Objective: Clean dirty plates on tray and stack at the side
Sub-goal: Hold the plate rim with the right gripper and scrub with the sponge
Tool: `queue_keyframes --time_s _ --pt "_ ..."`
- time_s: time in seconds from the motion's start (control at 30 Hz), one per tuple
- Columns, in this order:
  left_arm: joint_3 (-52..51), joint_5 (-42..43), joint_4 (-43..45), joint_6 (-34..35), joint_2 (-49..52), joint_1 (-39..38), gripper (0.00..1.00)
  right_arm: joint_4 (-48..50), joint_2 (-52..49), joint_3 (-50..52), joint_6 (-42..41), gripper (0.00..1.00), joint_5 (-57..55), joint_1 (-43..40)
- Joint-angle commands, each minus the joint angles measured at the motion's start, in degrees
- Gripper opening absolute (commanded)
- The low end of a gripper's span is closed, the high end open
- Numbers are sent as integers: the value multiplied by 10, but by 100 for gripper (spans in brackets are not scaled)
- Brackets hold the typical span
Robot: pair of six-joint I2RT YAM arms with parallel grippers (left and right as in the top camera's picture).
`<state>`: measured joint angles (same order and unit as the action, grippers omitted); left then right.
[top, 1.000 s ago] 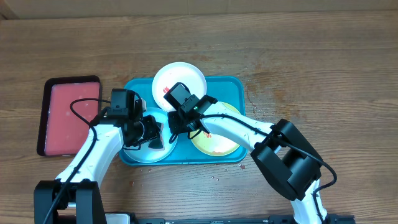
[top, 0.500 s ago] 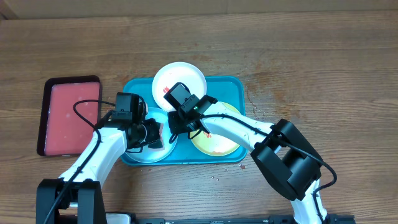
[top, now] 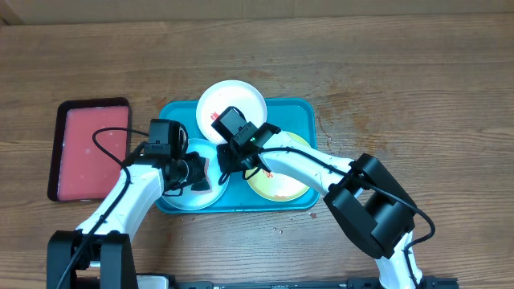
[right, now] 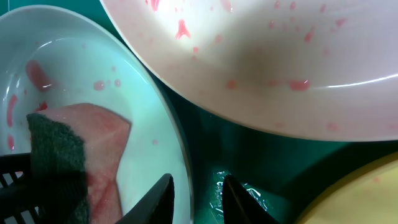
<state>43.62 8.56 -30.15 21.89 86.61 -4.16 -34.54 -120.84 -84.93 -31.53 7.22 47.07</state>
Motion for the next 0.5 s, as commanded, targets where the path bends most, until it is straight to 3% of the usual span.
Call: queue_keyframes --time_s 0.0,0.13,0.3,0.47 --pt "-4 3 2 0 3 -4 41 2 -8 3 -5 28 -3 2" --pt "-4 11 2 0 3 -4 41 3 -8 3 -16 28 -3 2" --pt "-5 16 1 0 3 -4 33 9 -8 3 -16 27 -3 2" --pt "-17 16 7 0 3 -4 34 9 -8 3 -16 28 -2 2"
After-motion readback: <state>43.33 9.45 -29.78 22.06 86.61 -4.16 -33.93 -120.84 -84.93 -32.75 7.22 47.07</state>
